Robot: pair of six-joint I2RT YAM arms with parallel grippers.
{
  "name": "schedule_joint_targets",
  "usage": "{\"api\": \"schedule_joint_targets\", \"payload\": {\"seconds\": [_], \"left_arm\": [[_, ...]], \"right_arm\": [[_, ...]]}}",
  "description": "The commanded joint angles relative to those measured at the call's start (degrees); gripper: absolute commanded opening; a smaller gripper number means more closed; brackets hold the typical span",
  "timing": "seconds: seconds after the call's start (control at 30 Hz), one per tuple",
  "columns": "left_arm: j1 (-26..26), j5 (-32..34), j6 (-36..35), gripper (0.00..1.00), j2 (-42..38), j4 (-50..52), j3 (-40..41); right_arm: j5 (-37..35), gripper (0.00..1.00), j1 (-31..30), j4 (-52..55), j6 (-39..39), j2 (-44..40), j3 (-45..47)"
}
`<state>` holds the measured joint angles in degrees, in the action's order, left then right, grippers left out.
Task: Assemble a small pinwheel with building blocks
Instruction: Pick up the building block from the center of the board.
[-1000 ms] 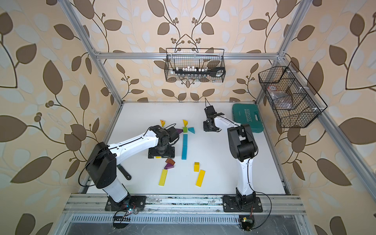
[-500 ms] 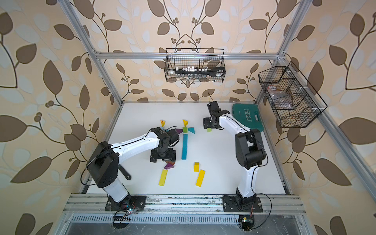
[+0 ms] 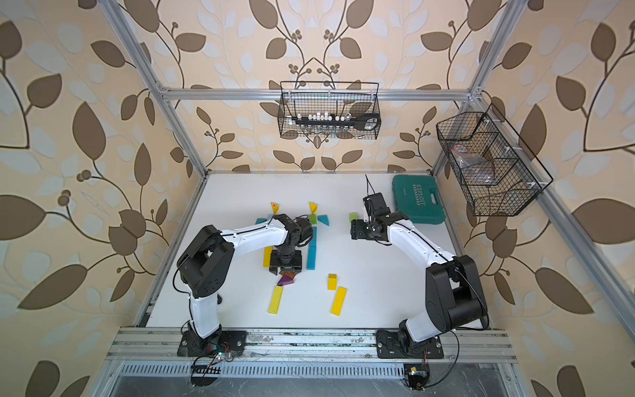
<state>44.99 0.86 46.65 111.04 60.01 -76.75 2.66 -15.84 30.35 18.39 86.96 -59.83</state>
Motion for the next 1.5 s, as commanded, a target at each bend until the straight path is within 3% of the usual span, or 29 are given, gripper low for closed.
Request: {"api": "schedule_joint_targets", "payload": {"seconds": [0.0,0.5,0.73,0.8,1.1,1.47], "left_arm": [[0.0,-1.4,0.4,0.62,0.9,1.2,-1.1],[-1.0,-1.9,0.0,0.57,5.0,0.9,-6.7],[-1.0,-0.2,1.3,0.77,1.8,2.6,-5.8],[-0.8,-0.9,2.0,0.77,0.7,1.9,-5.1],[-0.5,-2.0,4.6,0.57,2.3,1.1,-5.5],[-0.6,-1.3,5.7,0.50,5.6,1.4,-8.6]], "right_arm": [[1.0,0.79,0.0,-1.6,0.5,-2.0,1.4],[2.3,0.80,0.1,-3.4,-0.5,-2.3,4.1],[3.5,0.81,0.1,-4.2,-0.7,-1.7,4.6],[3.6,0.81,0.1,-4.3,-0.7,-1.5,4.8],[4.0,0.81,0.1,-5.4,-1.2,-1.6,6.0],[4.7,0.82,0.2,-6.3,-2.8,-1.9,7.2]]}}
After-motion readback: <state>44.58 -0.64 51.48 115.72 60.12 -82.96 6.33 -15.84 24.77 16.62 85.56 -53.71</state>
